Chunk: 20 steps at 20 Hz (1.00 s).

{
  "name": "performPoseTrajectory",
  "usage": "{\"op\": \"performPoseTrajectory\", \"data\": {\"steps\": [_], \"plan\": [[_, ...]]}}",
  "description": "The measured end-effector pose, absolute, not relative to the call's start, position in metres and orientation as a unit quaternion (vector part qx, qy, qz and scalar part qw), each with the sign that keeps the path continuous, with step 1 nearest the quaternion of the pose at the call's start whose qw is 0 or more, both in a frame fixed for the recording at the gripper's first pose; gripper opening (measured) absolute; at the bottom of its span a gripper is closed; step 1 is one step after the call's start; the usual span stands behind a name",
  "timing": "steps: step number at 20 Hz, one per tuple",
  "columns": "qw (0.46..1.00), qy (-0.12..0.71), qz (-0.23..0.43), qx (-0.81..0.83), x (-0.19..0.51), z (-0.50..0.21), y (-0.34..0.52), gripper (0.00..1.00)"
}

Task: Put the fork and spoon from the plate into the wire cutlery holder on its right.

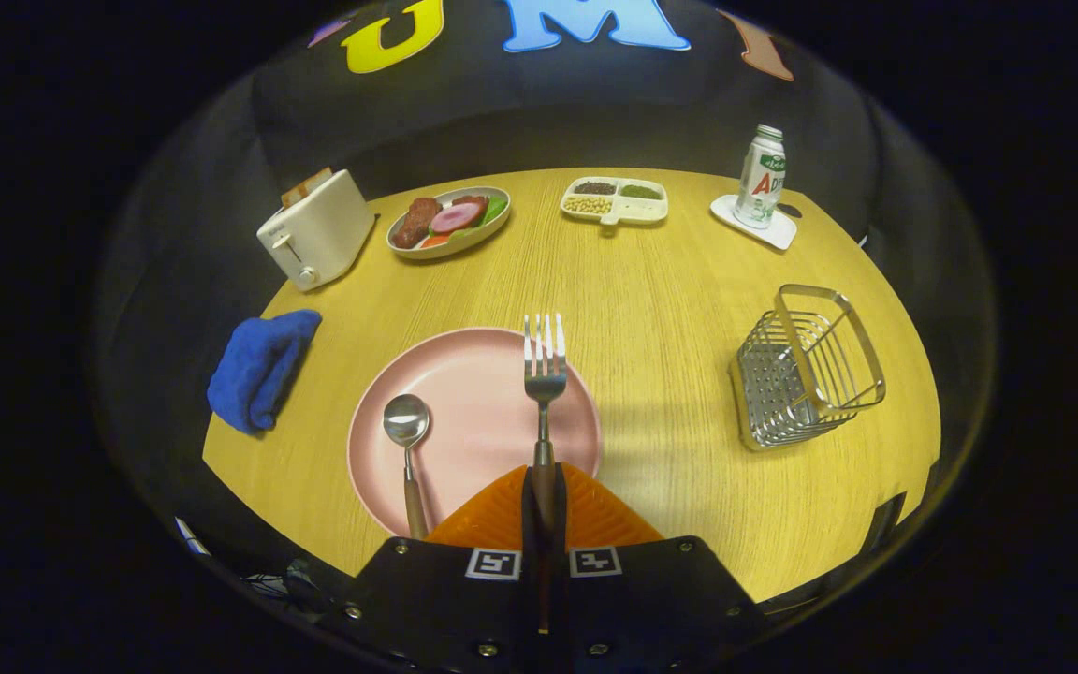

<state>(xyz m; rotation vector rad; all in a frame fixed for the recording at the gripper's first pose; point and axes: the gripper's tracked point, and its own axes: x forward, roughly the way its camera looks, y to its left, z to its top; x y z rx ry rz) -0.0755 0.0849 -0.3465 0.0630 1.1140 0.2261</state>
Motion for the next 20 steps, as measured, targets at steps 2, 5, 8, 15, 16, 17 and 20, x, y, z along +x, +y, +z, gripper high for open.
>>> {"op": "performPoseTrajectory", "data": {"steps": [2, 5, 8, 15, 16, 17, 20], "plan": [[0.852, 0.514, 0.093, 0.040, -0.065, -0.334, 0.069, 0.05], [0.864, 0.497, 0.069, 0.045, -0.054, -0.319, 0.041, 0.05], [0.871, 0.487, 0.043, 0.043, -0.049, -0.309, 0.010, 0.05], [0.862, 0.506, -0.013, 0.042, -0.056, -0.310, -0.056, 0.05], [0.857, 0.513, -0.017, 0.040, -0.060, -0.312, -0.061, 0.05], [0.854, 0.518, -0.018, 0.040, -0.061, -0.314, -0.064, 0.05], [0.843, 0.536, -0.016, 0.036, -0.067, -0.319, -0.068, 0.05]]}}
